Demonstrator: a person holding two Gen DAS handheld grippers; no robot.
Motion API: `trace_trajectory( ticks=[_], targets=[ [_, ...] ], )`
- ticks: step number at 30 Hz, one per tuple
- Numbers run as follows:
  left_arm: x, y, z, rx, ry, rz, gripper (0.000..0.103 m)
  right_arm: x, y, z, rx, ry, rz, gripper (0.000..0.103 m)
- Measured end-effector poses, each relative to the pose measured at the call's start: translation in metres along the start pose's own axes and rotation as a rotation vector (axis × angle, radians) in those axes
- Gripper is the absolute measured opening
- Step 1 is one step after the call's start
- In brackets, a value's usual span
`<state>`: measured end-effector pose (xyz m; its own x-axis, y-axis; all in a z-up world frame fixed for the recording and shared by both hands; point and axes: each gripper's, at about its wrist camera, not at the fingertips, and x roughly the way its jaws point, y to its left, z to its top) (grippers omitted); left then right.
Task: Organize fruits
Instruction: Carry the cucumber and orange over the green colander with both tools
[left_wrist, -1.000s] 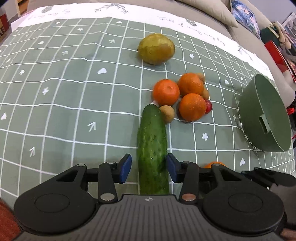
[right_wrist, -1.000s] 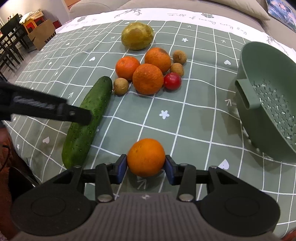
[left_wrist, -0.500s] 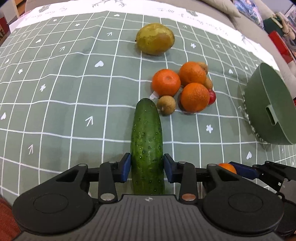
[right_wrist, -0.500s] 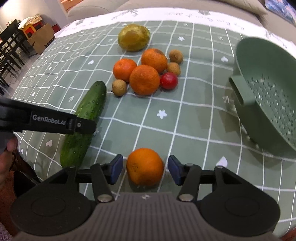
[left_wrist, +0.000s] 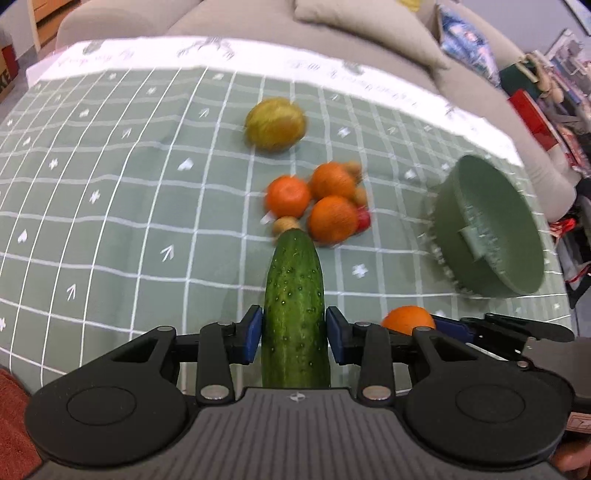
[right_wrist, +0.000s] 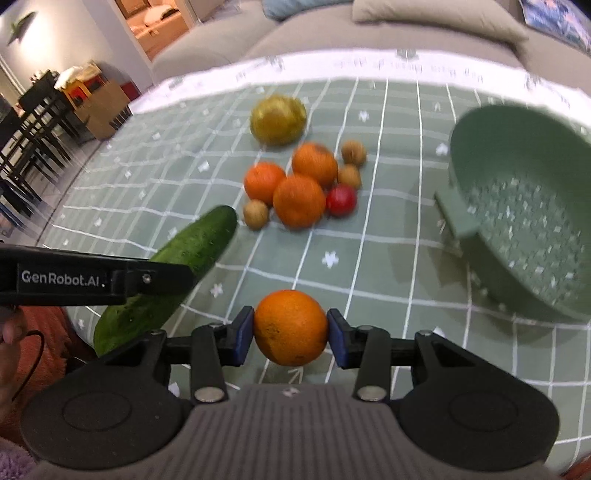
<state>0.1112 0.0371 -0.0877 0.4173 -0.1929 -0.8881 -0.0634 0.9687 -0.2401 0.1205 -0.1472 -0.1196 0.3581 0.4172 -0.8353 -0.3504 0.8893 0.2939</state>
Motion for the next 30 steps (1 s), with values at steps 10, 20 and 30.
trace_trajectory(
  ticks=[10, 20, 30],
  targets=[
    [-0.033, -0.053, 0.026, 0.055, -0.092, -0.107, 0.041, -0.064, -0.029, 0.016, -0.008, -0.139, -0.014, 0.039],
    [-0.008, -0.13, 0.065, 0.15, -0.073, -0.244, 0.041, -0.09, -0.095, 0.039, 0.017, -0.148, -0.117, 0.039],
    [0.062, -0.168, 0.087, 0.126, 0.042, -0.231, 0.041, -0.047, -0.163, 0.056, 0.022, -0.044, -0.167, 0.039]
  ],
)
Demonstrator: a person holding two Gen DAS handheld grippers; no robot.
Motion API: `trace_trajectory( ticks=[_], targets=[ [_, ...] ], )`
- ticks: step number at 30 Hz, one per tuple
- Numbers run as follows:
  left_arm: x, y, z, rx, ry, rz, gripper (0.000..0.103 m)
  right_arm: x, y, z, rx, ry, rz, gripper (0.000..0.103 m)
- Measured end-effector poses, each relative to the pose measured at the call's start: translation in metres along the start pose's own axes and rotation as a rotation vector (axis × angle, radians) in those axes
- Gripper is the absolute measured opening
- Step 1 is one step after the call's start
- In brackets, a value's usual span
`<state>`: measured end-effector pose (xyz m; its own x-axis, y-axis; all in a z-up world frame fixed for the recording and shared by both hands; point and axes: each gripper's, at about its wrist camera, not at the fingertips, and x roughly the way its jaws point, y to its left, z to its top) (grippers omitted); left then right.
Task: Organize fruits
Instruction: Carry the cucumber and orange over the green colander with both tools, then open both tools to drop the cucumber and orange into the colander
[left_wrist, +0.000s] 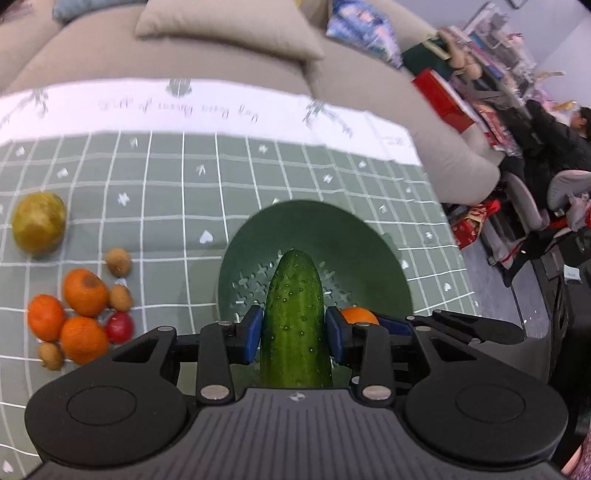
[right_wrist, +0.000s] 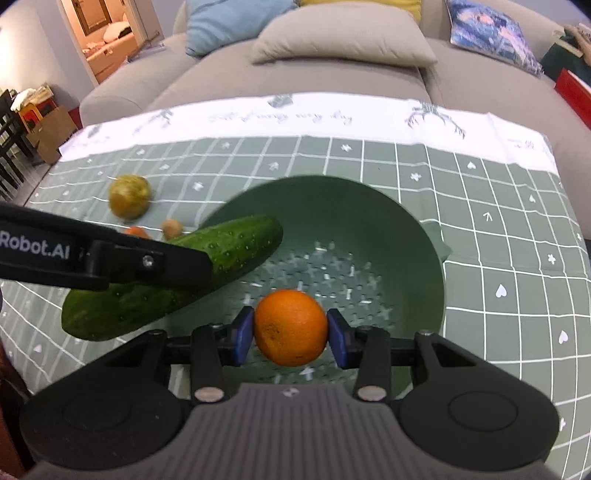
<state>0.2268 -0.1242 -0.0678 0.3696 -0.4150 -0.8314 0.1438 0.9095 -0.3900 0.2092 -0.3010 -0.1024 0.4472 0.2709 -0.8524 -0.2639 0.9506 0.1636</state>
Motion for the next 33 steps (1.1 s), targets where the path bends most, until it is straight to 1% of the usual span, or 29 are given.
trace_trajectory(
  ticks=[6, 11, 15, 19, 23, 26, 28, 29, 30, 32, 33],
  targets=[
    [0.031, 0.002, 0.003, -0.005, 0.04, 0.041, 0.041, 0.035, -0.011, 0.008, -0.035, 0.052, -0.006, 0.039],
    [0.048, 0.001, 0.005, 0.026, 0.082, 0.083, 0.041, 0.058, -0.013, 0.007, -0.058, 0.108, -0.022, 0.039],
    [0.059, 0.002, 0.005, 0.044, 0.118, 0.09, 0.041, 0.068, -0.01, 0.005, -0.088, 0.13, -0.022, 0.039],
    [0.062, -0.004, 0.004, 0.09, 0.129, 0.11, 0.041, 0.072, -0.006, 0.004, -0.124, 0.138, -0.03, 0.04],
    [0.064, -0.004, 0.006, 0.1, 0.154, 0.114, 0.042, 0.073, -0.002, 0.004, -0.156, 0.152, -0.042, 0.04],
    [0.065, -0.005, 0.006, 0.11, 0.162, 0.116, 0.042, 0.075, -0.001, 0.006, -0.158, 0.181, -0.067, 0.049],
    [0.063, -0.003, 0.005, 0.11, 0.16, 0.109, 0.043, 0.074, 0.001, 0.007, -0.167, 0.191, -0.082, 0.05],
    [0.061, -0.003, 0.005, 0.109, 0.156, 0.107, 0.048, 0.073, 0.003, 0.007, -0.175, 0.198, -0.089, 0.05],
    [0.057, -0.001, 0.004, 0.101, 0.153, 0.1, 0.049, 0.071, 0.005, 0.006, -0.189, 0.208, -0.102, 0.053],
    [0.049, -0.001, 0.002, 0.09, 0.147, 0.072, 0.05, 0.065, 0.008, 0.007, -0.202, 0.218, -0.101, 0.057],
    [0.043, -0.001, 0.001, 0.094, 0.131, 0.063, 0.051, 0.061, 0.01, 0.007, -0.207, 0.222, -0.102, 0.064]
  ],
)
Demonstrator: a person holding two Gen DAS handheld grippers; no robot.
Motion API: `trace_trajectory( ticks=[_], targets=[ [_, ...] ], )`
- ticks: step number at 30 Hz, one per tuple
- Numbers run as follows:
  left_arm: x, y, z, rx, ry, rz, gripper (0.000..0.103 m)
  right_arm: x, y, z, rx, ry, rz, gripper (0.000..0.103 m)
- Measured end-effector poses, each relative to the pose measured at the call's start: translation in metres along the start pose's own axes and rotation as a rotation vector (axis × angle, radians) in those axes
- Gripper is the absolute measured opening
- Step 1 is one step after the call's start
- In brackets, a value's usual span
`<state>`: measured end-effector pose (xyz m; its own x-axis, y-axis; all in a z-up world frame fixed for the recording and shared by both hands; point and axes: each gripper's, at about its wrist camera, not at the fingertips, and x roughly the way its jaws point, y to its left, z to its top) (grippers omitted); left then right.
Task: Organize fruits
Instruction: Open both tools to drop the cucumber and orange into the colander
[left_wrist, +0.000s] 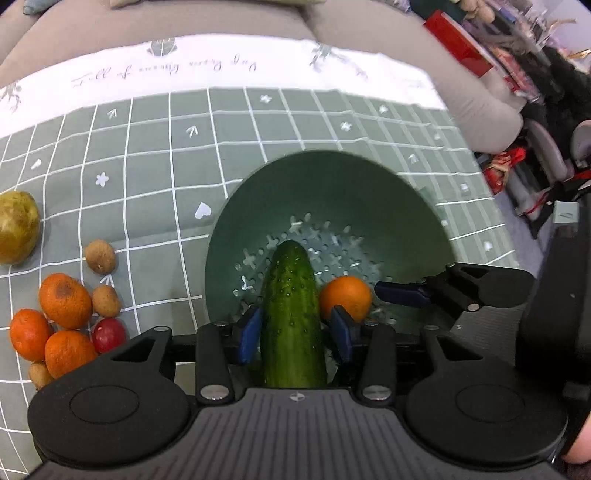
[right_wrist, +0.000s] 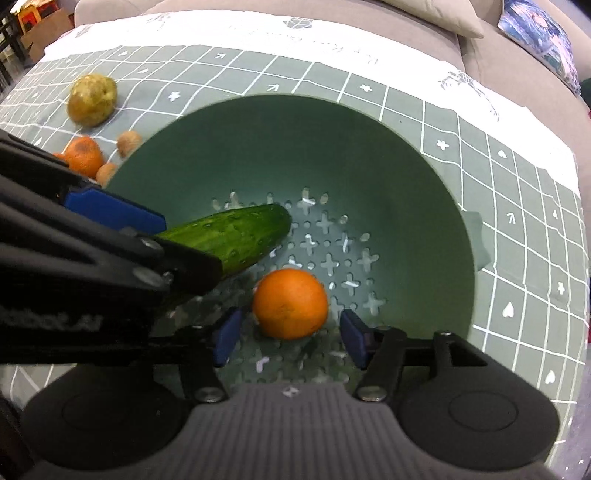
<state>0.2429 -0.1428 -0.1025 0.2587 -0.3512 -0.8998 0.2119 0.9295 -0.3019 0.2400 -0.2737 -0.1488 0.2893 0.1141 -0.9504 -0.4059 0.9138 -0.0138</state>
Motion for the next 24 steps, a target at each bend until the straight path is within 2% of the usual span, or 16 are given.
trace_trajectory(
  ticks=[1, 3, 9, 12, 18, 21, 24],
  targets=[
    [-0.005, 0.0, -0.002, 0.005, -0.013, -0.004, 0.052, -0.005, 0.002, 0.0, -0.005, 0.0, -0.008, 0.079],
    [-0.018, 0.0, -0.005, 0.015, -0.033, -0.01, 0.052, -0.014, 0.006, 0.0, -0.01, -0.002, -0.044, 0.085],
    [-0.057, 0.005, -0.02, 0.043, -0.099, 0.004, 0.052, -0.047, 0.012, -0.002, 0.01, -0.013, -0.05, 0.085],
    [-0.08, 0.014, -0.03, 0.049, -0.158, 0.032, 0.052, -0.068, 0.018, -0.004, 0.042, -0.055, -0.038, 0.085],
    [-0.122, 0.042, -0.053, 0.064, -0.296, 0.077, 0.052, -0.108, 0.045, -0.012, 0.15, -0.236, 0.027, 0.082],
    [-0.135, 0.061, -0.064, 0.053, -0.333, 0.111, 0.052, -0.121, 0.064, -0.014, 0.192, -0.317, 0.073, 0.082],
    [-0.144, 0.081, -0.076, 0.026, -0.352, 0.128, 0.052, -0.126, 0.089, -0.016, 0.191, -0.377, 0.084, 0.079]
  ],
)
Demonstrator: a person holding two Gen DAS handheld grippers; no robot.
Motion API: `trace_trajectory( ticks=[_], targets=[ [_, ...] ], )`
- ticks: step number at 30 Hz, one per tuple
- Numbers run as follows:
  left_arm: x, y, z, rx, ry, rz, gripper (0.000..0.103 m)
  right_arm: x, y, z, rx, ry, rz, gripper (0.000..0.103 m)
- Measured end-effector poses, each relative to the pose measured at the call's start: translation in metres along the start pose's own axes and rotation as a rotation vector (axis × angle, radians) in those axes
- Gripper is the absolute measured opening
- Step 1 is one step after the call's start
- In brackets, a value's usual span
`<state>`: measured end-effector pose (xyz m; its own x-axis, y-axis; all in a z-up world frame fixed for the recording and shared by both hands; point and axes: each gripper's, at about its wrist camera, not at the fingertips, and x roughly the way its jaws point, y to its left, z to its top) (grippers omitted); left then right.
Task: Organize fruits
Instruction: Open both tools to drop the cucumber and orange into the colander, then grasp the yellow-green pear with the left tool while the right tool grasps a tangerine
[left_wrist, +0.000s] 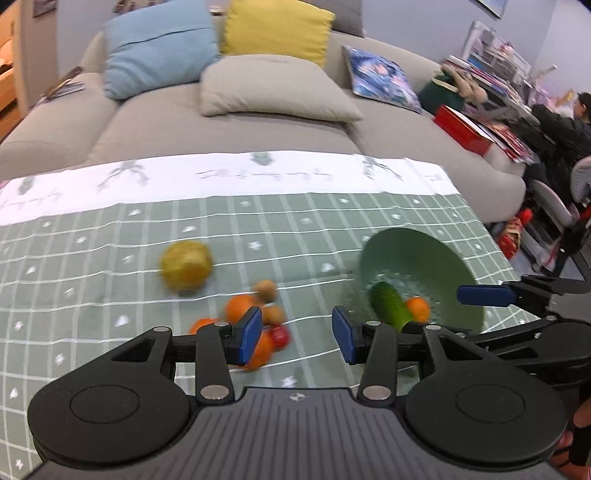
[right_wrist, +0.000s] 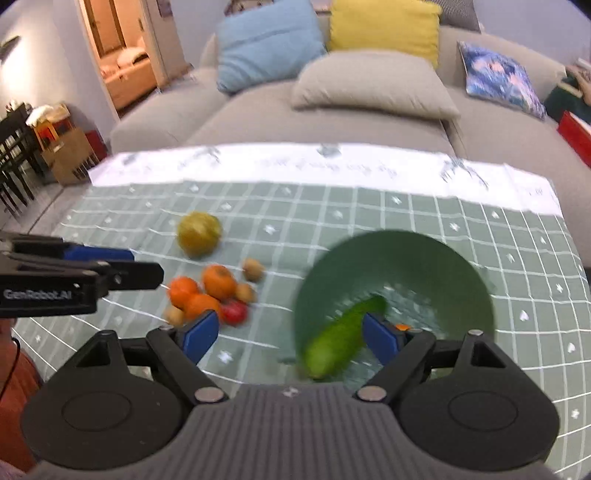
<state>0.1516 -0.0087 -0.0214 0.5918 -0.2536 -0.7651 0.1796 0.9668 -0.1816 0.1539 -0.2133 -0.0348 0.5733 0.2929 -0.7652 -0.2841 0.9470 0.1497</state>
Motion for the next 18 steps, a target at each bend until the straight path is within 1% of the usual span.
trace_trajectory(
  ticks=[1, 6, 11, 12, 13, 16, 18],
  targets=[
    [-0.003, 0.006, -0.003, -0.008, -0.004, 0.007, 0.052, 0.0, 0.007, -0.002, -0.004, -0.014, 0.006, 0.076],
    [-0.008, 0.032, -0.018, -0.041, -0.027, 0.023, 0.052, 0.006, 0.041, -0.012, 0.014, -0.076, 0.041, 0.075],
    [-0.006, 0.049, -0.027, -0.061, -0.029, 0.058, 0.052, 0.023, 0.062, -0.018, 0.02, -0.05, 0.066, 0.072],
    [-0.005, 0.052, -0.027, -0.062, -0.028, 0.064, 0.052, 0.028, 0.065, -0.017, 0.013, -0.045, 0.066, 0.07],
    [-0.004, 0.055, -0.028, -0.063, -0.027, 0.064, 0.052, 0.032, 0.068, -0.017, 0.003, -0.04, 0.064, 0.064],
    [0.003, 0.064, -0.028, -0.062, -0.024, 0.068, 0.052, 0.045, 0.069, -0.01, -0.012, -0.023, 0.054, 0.06],
    [0.008, 0.068, -0.025, -0.042, -0.027, 0.078, 0.052, 0.053, 0.07, -0.005, -0.016, -0.016, 0.059, 0.059]
  ],
)
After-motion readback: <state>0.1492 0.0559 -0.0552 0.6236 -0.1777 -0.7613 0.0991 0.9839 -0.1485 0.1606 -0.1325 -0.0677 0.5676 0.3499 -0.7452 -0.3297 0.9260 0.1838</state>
